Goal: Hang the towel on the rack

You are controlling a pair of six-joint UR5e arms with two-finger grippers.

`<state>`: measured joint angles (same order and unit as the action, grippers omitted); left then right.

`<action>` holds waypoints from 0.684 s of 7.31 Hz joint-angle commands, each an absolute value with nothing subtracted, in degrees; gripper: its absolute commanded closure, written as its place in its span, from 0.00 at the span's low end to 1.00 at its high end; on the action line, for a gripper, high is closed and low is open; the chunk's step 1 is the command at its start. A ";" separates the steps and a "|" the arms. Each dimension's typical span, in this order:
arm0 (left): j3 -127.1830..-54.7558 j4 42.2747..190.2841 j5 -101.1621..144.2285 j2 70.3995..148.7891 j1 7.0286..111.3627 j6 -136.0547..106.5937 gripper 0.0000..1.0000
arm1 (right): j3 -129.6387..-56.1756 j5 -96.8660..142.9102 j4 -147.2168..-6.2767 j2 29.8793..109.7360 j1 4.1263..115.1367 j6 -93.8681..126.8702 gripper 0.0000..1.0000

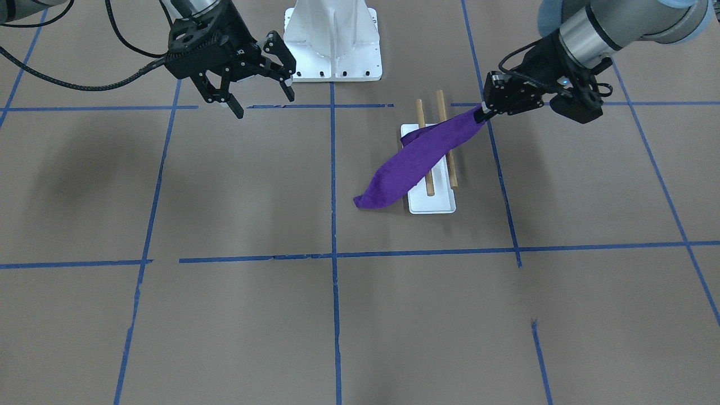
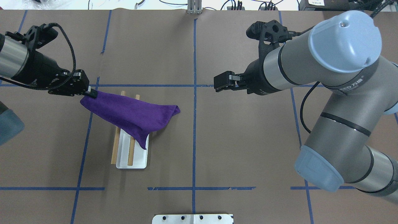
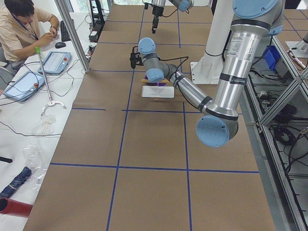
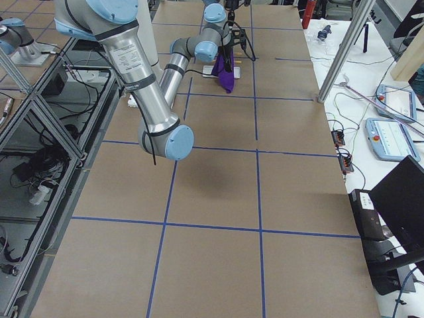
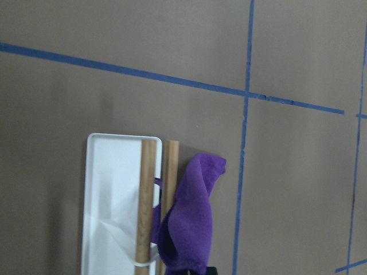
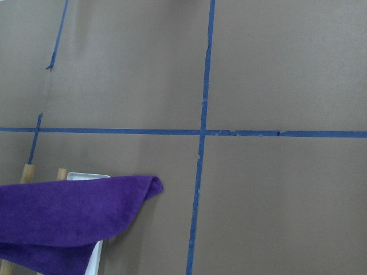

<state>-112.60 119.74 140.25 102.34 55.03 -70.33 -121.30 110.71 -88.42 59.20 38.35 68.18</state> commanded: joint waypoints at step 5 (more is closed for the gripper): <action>-107.25 120.15 139.57 95.10 56.87 -55.81 1.00 | -120.41 110.66 -88.42 59.41 39.02 68.03 0.00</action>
